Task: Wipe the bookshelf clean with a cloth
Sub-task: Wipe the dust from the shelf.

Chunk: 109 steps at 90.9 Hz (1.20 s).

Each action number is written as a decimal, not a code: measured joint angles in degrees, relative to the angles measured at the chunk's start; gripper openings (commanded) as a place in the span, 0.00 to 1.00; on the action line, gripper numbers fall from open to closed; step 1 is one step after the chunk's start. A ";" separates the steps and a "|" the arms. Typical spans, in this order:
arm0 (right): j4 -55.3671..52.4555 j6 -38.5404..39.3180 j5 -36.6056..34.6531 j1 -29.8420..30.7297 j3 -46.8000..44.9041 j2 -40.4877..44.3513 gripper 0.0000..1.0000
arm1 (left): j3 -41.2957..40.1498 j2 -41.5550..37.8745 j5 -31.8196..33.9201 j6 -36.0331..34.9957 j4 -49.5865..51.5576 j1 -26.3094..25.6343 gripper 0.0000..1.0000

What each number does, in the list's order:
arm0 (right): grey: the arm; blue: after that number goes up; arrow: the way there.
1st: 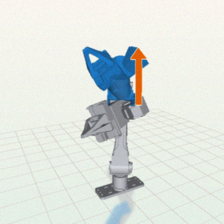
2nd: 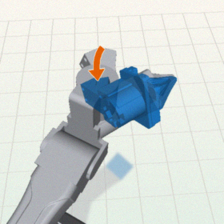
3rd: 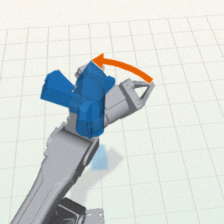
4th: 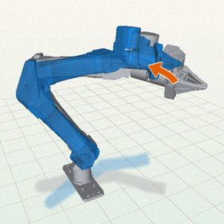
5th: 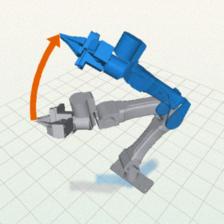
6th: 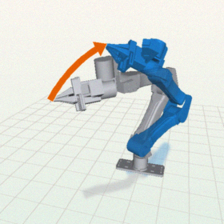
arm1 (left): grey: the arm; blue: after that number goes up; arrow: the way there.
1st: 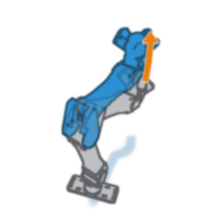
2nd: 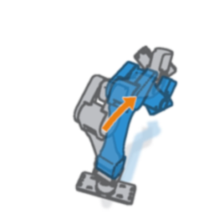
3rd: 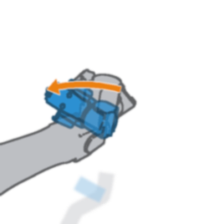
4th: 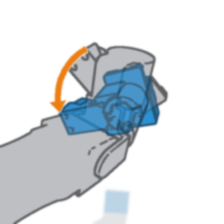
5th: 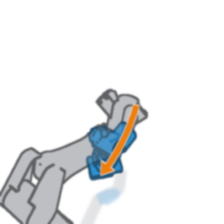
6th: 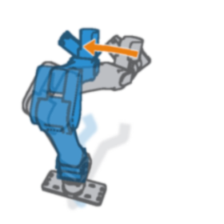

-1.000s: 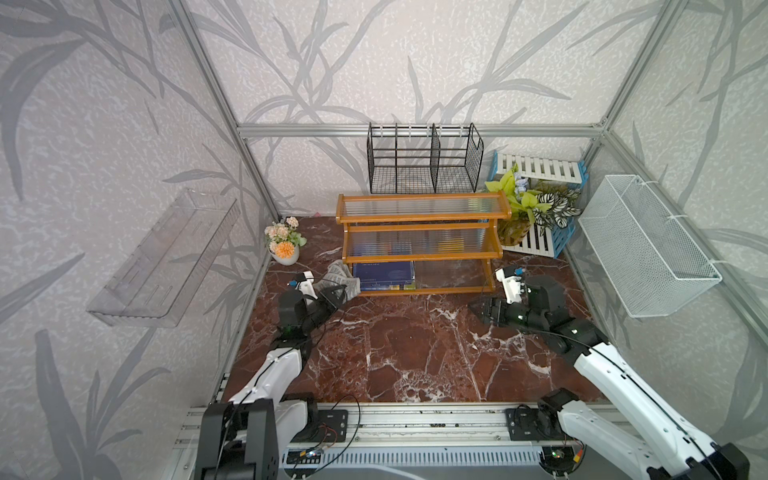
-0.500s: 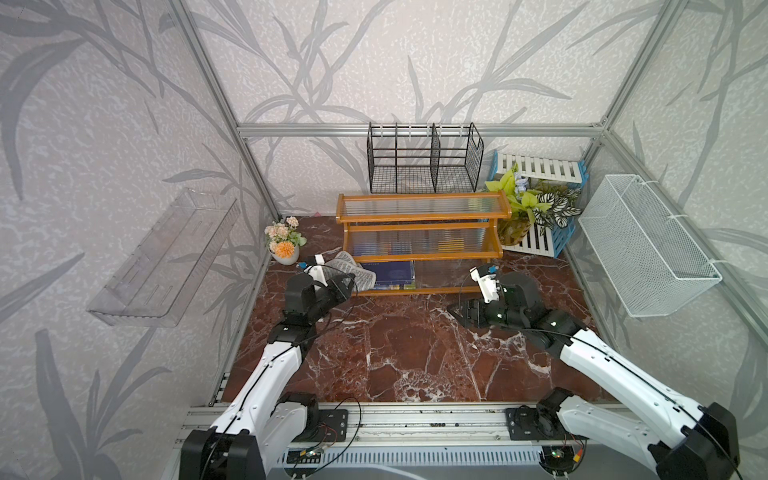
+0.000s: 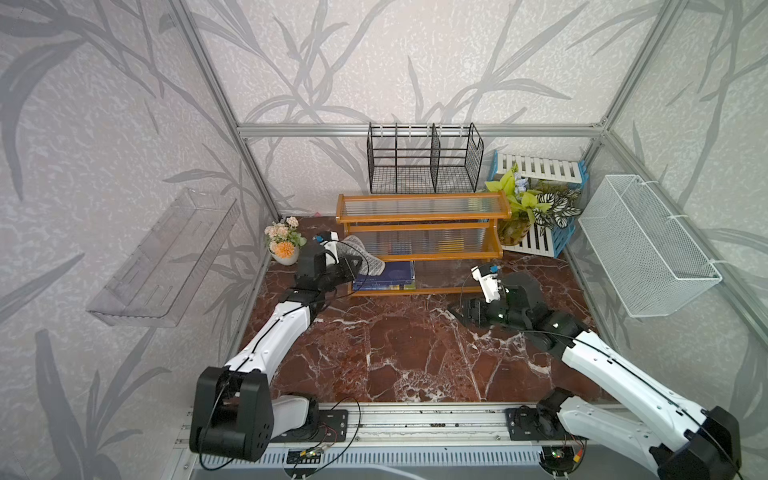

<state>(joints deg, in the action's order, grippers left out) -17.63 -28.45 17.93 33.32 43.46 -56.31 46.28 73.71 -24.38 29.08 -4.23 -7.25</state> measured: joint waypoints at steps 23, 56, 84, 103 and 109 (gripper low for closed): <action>-0.04 0.04 -1.05 0.00 -0.02 0.15 0.82 | 0.59 0.70 3.67 -2.10 1.36 -0.90 0.21; -0.22 1.09 -2.62 0.00 -0.02 0.15 0.83 | -8.15 -7.93 3.34 4.31 -1.25 11.76 0.17; -0.81 2.16 -4.09 -0.07 -0.02 0.15 0.82 | -5.86 6.88 -7.78 10.36 -12.07 16.11 0.17; -1.79 2.89 -5.38 -1.27 -0.02 0.15 0.82 | -0.98 18.40 -14.78 14.21 -20.90 16.41 0.17; -2.03 3.04 -5.51 -1.90 -0.02 0.15 0.83 | 1.09 20.52 -16.20 14.64 -22.40 16.41 0.17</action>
<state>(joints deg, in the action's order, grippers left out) -19.66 -25.41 12.43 31.42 43.44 -56.16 47.37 94.24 -40.58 43.72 -26.63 9.17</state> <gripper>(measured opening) 0.826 0.174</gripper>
